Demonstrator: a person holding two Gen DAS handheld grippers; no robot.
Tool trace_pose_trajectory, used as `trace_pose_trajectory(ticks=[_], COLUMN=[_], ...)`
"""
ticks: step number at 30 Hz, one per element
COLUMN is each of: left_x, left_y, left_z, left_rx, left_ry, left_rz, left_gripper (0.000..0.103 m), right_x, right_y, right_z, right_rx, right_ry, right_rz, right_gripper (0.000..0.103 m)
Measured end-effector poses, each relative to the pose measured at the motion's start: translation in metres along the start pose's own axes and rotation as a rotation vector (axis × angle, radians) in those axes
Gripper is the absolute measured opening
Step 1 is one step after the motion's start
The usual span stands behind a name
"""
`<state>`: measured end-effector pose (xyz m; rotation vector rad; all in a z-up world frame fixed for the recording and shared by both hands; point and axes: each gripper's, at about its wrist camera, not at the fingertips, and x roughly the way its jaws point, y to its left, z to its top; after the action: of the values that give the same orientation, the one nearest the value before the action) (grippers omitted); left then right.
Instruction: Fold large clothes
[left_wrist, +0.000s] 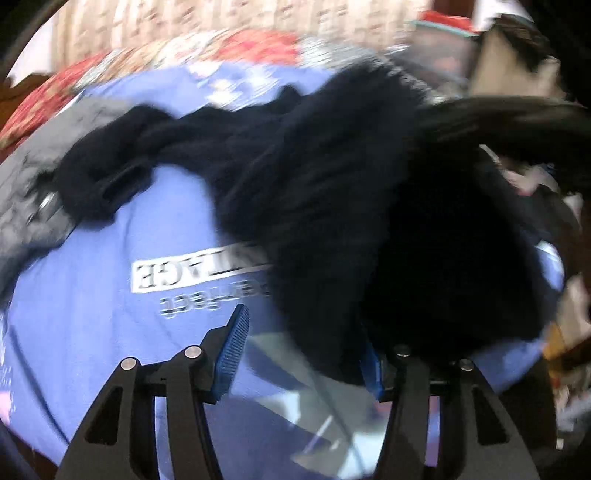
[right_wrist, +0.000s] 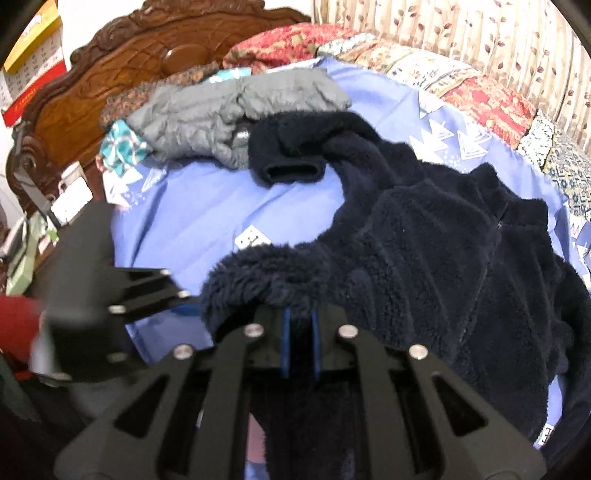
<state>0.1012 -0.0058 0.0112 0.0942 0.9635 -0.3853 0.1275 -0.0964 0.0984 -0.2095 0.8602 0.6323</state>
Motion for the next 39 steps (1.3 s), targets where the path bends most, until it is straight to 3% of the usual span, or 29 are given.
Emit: trace_pose_trajectory(ticks=[2, 4, 6, 8, 11, 13, 15, 18, 20, 25, 28, 31, 32, 33, 36, 37, 39], left_x=[0.015, 0.0, -0.032, -0.083, -0.132, -0.135, -0.126, -0.096, -0.093, -0.119, -0.13, -0.133, -0.129, -0.123, -0.087, -0.069, -0.034], left_y=[0.008, 0.002, -0.013, -0.032, -0.046, -0.041, -0.038, -0.027, -0.02, 0.016, 0.045, 0.06, 0.065, 0.067, 0.069, 0.07, 0.067], left_z=[0.003, 0.003, 0.001, -0.01, -0.033, -0.048, -0.064, -0.081, -0.1, -0.121, -0.108, -0.084, -0.073, -0.065, -0.042, -0.039, -0.036], left_rx=[-0.051, -0.06, 0.002, 0.09, 0.18, 0.175, 0.17, 0.137, 0.139, 0.082, 0.024, -0.04, -0.073, -0.096, -0.15, -0.158, -0.179], left_ry=[0.068, 0.041, -0.03, -0.124, -0.191, -0.147, -0.076, 0.113, 0.194, 0.218, 0.162, 0.082, 0.063, 0.057, 0.084, 0.109, 0.184], left_rz=[-0.03, -0.093, -0.141, -0.258, -0.289, -0.313, -0.304, -0.296, -0.311, -0.297, -0.243, -0.195, -0.195, -0.198, -0.196, -0.193, -0.199], left_gripper=[0.034, 0.03, 0.029, 0.028, 0.028, 0.028, 0.028, 0.028, 0.028, 0.028, 0.028, 0.028, 0.032, 0.033, 0.046, 0.051, 0.054], right_x=[-0.008, -0.015, -0.03, -0.049, -0.054, -0.028, 0.023, 0.092, 0.129, 0.096, 0.039, -0.02, -0.05, -0.068, -0.124, -0.134, -0.139], right_y=[0.0, 0.004, 0.006, 0.011, 0.023, 0.035, 0.055, 0.078, 0.082, 0.064, 0.039, -0.007, -0.033, -0.048, -0.097, -0.11, -0.128], right_z=[0.004, 0.006, 0.01, 0.014, 0.015, 0.007, -0.013, -0.05, -0.073, -0.077, -0.086, -0.103, -0.117, -0.129, -0.179, -0.197, -0.231], right_rx=[0.005, -0.009, 0.003, -0.003, -0.041, -0.014, -0.007, 0.055, 0.137, 0.234, 0.2, 0.26, 0.314, 0.352, 0.487, 0.539, 0.645], right_ry=[-0.021, -0.045, -0.095, -0.155, -0.15, -0.073, 0.078, 0.276, 0.386, 0.276, 0.142, 0.011, -0.047, -0.076, -0.131, -0.119, -0.078], right_rz=[0.017, 0.025, 0.067, 0.126, 0.252, 0.365, 0.439, 0.522, 0.545, 0.641, 0.542, 0.315, 0.176, 0.099, -0.164, -0.209, -0.216], right_gripper=[0.009, 0.009, 0.009, 0.009, 0.009, 0.009, 0.009, 0.016, 0.04, 0.063, 0.065, 0.065, 0.065, 0.066, 0.076, 0.078, 0.078])
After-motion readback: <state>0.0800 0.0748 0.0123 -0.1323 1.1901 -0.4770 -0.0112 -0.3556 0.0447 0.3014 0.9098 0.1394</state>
